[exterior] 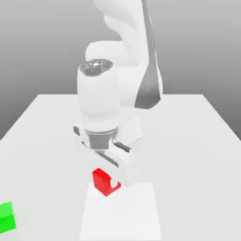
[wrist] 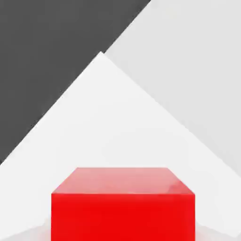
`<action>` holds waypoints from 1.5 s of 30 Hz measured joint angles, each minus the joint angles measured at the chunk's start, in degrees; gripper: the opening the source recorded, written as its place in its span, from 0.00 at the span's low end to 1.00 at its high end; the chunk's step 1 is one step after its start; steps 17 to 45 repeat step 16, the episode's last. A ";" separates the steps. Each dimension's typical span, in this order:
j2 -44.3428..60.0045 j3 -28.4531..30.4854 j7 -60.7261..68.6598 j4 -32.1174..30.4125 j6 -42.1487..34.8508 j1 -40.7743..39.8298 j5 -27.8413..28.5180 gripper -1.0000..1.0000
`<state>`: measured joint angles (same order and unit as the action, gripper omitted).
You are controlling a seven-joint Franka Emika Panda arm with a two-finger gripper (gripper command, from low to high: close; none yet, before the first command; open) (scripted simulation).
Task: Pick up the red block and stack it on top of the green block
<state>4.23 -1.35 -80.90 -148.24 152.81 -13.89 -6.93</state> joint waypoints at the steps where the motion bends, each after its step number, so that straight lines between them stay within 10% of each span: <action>1: 1.16 0.93 0.11 2.08 -0.97 -1.40 0.19 0.00; 12: 17.13 9.48 1.67 18.53 -2.01 -11.69 0.69 0.00; 13: 18.39 9.28 1.93 18.66 -0.89 -11.90 0.33 1.00; 45: 18.39 9.28 1.93 18.66 -0.89 -11.90 0.33 1.00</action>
